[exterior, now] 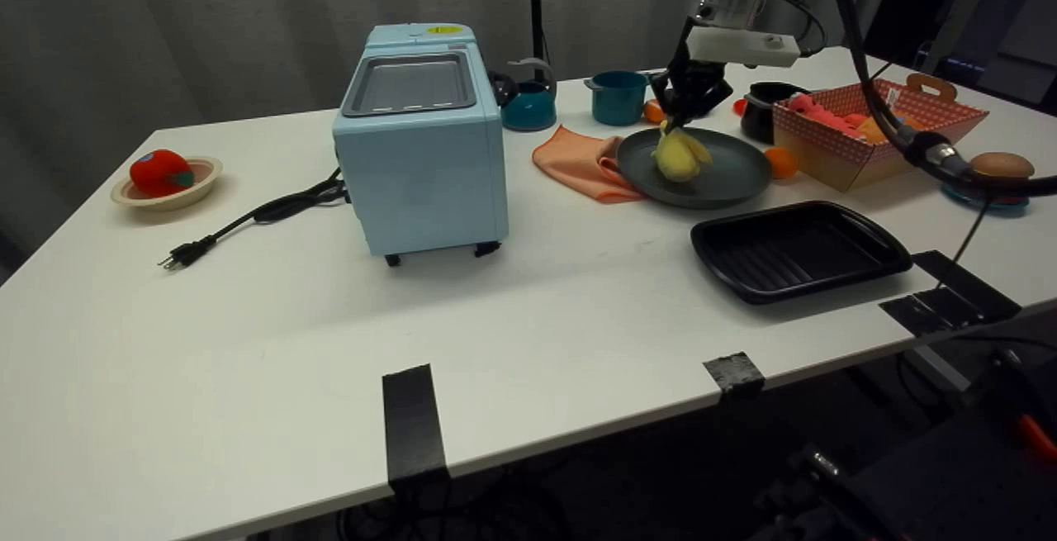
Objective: Get the objects from the black and grey trays and put them in the brown box
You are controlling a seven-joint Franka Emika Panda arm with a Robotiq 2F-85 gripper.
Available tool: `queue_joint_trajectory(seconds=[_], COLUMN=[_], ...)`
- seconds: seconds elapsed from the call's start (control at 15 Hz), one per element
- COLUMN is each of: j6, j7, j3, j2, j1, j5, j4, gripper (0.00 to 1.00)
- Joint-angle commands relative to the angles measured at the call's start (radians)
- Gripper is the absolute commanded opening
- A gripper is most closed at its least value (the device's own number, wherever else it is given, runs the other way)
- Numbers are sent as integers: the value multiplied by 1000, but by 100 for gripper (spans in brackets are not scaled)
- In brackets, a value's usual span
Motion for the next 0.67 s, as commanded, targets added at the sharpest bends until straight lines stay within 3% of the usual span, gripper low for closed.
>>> queue_joint_trajectory(seconds=[0.0,0.33,0.6], j6=[53,48,64], j7=[-62,-63,-40], j3=[-8,-76,-153], j2=[-153,-284,-319], j1=[-21,-24,-34], j5=[6,-42,-119], j4=[-101,-106,-76], gripper=[1,1,1])
